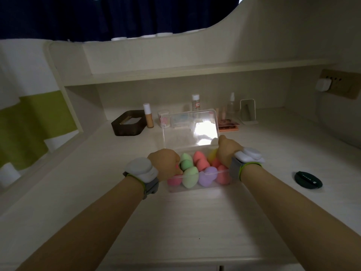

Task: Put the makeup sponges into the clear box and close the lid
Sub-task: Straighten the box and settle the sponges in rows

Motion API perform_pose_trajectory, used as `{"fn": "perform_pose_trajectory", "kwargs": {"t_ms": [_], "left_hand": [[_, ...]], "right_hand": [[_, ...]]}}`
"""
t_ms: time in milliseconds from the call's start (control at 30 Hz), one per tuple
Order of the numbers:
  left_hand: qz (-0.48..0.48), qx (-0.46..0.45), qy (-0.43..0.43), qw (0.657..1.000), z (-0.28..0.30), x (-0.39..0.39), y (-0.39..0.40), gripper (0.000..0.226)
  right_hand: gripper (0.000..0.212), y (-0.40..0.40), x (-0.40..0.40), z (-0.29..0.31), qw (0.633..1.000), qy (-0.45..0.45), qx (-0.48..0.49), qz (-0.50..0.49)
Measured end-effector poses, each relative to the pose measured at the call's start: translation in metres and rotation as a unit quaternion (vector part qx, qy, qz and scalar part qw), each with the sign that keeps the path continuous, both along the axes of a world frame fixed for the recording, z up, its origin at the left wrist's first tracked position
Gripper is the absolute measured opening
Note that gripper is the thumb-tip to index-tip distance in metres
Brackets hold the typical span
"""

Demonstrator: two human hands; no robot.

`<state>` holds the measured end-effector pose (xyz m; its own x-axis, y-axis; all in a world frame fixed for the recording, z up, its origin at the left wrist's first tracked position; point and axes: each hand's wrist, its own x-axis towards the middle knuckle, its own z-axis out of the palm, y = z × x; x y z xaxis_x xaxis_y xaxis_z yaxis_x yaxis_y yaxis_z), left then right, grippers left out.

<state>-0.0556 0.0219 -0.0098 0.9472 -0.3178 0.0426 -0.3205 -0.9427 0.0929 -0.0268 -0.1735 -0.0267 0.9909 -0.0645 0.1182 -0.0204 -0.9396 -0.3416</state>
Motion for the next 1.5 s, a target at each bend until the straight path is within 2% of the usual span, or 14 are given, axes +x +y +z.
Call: {"fn": "perform_pose_trajectory", "kwargs": {"t_ms": [67, 167, 233, 400, 567, 667, 767, 867, 1100, 1133, 1200, 1300, 1433, 1500], "left_hand": [[-0.004, -0.006, 0.016, 1.0, 0.001, 0.0, 0.002, 0.043], [-0.014, -0.028, 0.071, 0.997, 0.009, 0.003, 0.008, 0.036], [-0.025, -0.029, 0.096, 0.995, 0.015, 0.006, 0.011, 0.038], [-0.037, 0.016, 0.171, 0.984, 0.032, 0.012, 0.015, 0.032], [-0.051, 0.086, 0.162, 0.982, 0.028, 0.015, 0.006, 0.019], [-0.068, 0.123, 0.142, 0.98, 0.024, 0.012, 0.0, 0.025], [-0.058, 0.152, 0.138, 0.977, 0.018, 0.012, -0.005, 0.025], [-0.042, 0.176, 0.161, 0.97, 0.016, 0.01, -0.01, 0.035], [-0.06, 0.167, 0.15, 0.973, 0.017, 0.012, -0.005, 0.032], [-0.064, 0.17, 0.151, 0.972, 0.019, 0.011, -0.003, 0.039], [-0.066, 0.142, 0.146, 0.977, 0.023, 0.01, -0.001, 0.037], [-0.068, 0.109, 0.153, 0.98, 0.026, 0.008, 0.002, 0.03], [-0.05, 0.094, 0.184, 0.977, 0.027, 0.01, 0.007, 0.024], [-0.036, 0.079, 0.213, 0.973, 0.031, 0.01, 0.009, 0.029]], "right_hand": [[0.014, 0.0, -0.001, 0.003, 1.0, 0.006, 0.023, -0.004], [0.039, 0.001, -0.003, 0.01, 0.996, 0.045, 0.072, -0.025], [0.045, 0.002, -0.005, 0.013, 0.995, 0.05, 0.078, -0.034], [0.042, 0.001, -0.004, 0.009, 0.995, 0.048, 0.083, -0.025], [0.038, -0.001, -0.001, -0.002, 0.999, -0.019, 0.032, -0.004], [0.025, 0.0, -0.001, -0.001, 1.0, -0.016, 0.02, -0.001], [0.041, 0.0, 0.002, 0.0, 1.0, -0.014, 0.011, -0.006], [0.033, 0.001, 0.001, 0.003, 1.0, -0.001, 0.025, -0.014], [0.013, 0.001, -0.002, 0.003, 1.0, 0.001, 0.019, -0.007], [0.015, 0.001, -0.003, 0.004, 1.0, 0.002, 0.03, -0.007], [0.029, 0.0, -0.004, 0.005, 0.998, 0.022, 0.056, -0.017], [0.017, 0.001, -0.005, 0.007, 0.999, 0.01, 0.035, -0.01], [0.018, 0.001, -0.007, 0.007, 1.0, 0.012, 0.025, -0.008], [0.018, 0.001, -0.007, 0.008, 0.999, 0.018, 0.038, -0.006]]}}
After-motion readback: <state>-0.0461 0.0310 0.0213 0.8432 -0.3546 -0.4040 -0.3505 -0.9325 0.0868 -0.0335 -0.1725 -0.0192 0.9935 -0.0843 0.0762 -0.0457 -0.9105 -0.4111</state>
